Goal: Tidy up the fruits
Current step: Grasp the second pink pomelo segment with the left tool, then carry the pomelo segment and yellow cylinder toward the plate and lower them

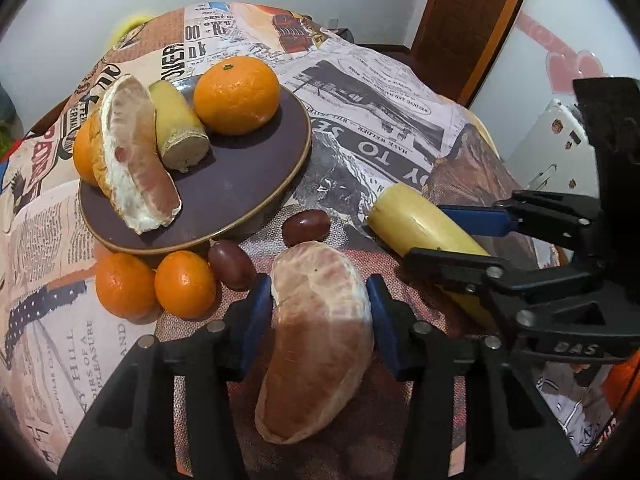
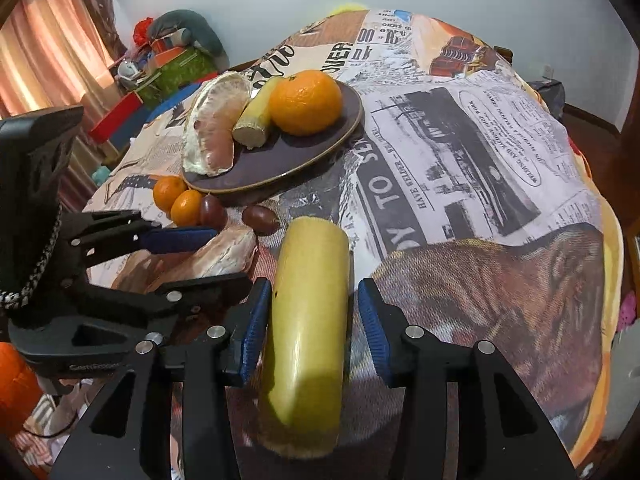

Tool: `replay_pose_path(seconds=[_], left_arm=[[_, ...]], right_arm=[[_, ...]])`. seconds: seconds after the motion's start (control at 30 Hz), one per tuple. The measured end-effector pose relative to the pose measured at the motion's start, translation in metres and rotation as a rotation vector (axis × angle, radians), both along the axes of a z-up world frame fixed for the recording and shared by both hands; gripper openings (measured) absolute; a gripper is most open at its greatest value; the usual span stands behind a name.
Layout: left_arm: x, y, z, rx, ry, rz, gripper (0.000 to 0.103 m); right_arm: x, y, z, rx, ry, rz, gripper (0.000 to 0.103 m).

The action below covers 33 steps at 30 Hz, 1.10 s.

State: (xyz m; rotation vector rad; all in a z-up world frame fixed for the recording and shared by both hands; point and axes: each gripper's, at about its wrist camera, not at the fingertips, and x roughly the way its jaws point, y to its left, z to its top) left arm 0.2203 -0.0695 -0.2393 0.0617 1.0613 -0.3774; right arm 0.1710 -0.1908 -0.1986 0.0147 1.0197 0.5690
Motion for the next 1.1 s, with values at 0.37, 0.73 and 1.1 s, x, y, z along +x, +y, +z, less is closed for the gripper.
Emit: replay_pose_path(seconds=[0.37,0.73,1.1], left_arm=[[-0.014,0.023,0.036,-0.041,-0.09,0.077,0.046],[-0.021,0.053,0.089,-0.096,-0.221,0.161,0.022],[-0.012,0.056,0.094,-0.1,-0.261,0.169,0.018]], right_arm=[[-0.005,-0.006,0.024,0.049,-0.068,-0.052,0.036],[-0.002,-0.005,0.065,0.084,-0.203,-0.088,0.035],[0.015,0.001,0.072,0.131,-0.23,-0.094,0.035]])
